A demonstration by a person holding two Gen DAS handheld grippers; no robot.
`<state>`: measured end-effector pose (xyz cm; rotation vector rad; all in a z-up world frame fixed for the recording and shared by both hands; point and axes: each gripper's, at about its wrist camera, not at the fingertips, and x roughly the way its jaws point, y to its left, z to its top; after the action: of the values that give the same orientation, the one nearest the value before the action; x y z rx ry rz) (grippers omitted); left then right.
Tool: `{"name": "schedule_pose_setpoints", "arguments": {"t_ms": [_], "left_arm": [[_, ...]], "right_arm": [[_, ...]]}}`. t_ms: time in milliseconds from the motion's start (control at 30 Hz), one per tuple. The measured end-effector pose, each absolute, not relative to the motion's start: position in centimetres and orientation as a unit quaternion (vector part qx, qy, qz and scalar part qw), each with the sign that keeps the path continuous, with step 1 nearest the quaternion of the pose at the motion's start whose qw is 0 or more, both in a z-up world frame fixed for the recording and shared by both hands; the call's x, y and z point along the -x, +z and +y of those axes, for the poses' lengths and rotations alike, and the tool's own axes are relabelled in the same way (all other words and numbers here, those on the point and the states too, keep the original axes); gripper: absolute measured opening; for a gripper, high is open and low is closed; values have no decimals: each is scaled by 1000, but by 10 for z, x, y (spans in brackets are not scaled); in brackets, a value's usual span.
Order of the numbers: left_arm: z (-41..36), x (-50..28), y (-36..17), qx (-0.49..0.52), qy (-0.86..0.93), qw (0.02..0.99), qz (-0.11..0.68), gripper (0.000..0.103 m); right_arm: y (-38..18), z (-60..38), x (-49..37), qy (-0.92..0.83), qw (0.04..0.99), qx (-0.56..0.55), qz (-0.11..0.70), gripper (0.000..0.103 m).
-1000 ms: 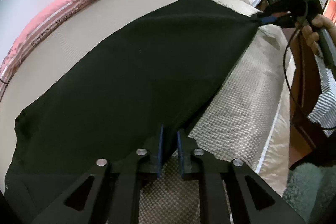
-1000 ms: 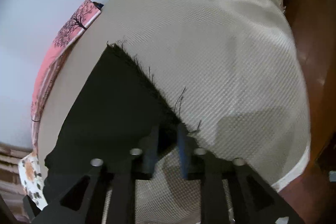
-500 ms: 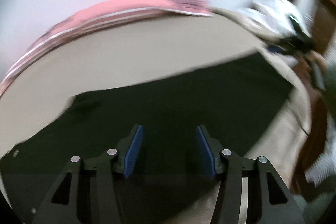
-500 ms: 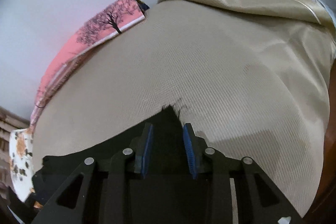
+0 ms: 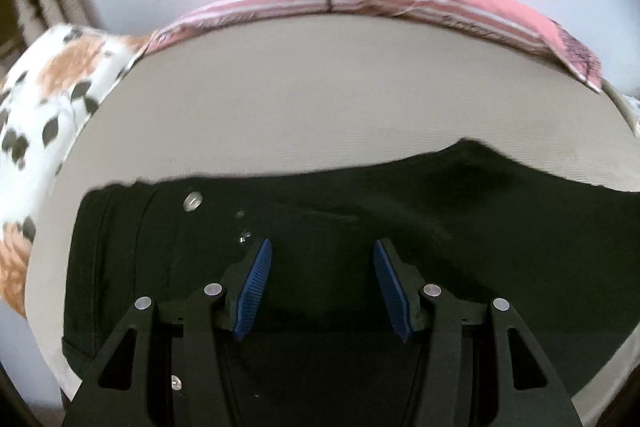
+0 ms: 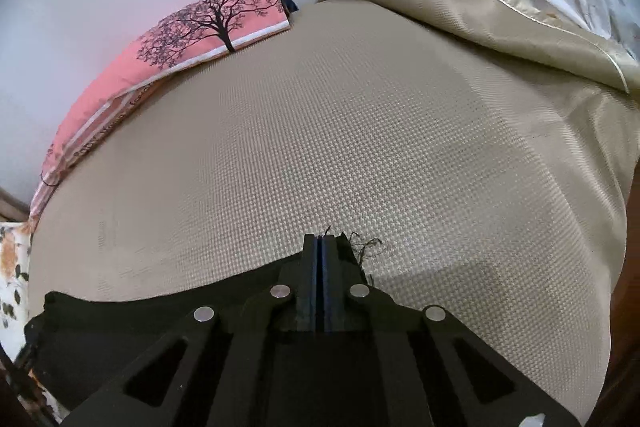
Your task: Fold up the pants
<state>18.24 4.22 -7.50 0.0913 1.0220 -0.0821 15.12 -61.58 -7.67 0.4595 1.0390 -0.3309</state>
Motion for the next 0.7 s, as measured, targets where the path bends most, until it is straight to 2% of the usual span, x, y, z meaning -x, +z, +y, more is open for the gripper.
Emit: {"name": "schedule_pose_setpoints", "arguments": {"t_ms": [133, 267, 300, 333, 500, 700], "left_arm": [[46, -182, -91, -52, -37, 871, 487, 60], [47, -183, -86, -62, -45, 872, 484, 61], [50, -181, -83, -61, -49, 873, 482, 61], [53, -180, -80, -59, -50, 874, 480, 61], [78, -171, -70, -57, -49, 880, 469, 62], [121, -165, -66, -41, -53, 879, 473, 62]], "right_arm": [[-88, -619, -153, -183, 819, -210, 502, 1], [-76, -614, -153, -198, 810, -191, 518, 11], [-71, -611, -151, -201, 813, -185, 515, 21], [-60, -599, -149, -198, 823, -169, 504, 24], [-29, -518, -173, -74, 846, -148, 508, 24], [-36, -355, -233, 151, 814, -115, 549, 24]]}}
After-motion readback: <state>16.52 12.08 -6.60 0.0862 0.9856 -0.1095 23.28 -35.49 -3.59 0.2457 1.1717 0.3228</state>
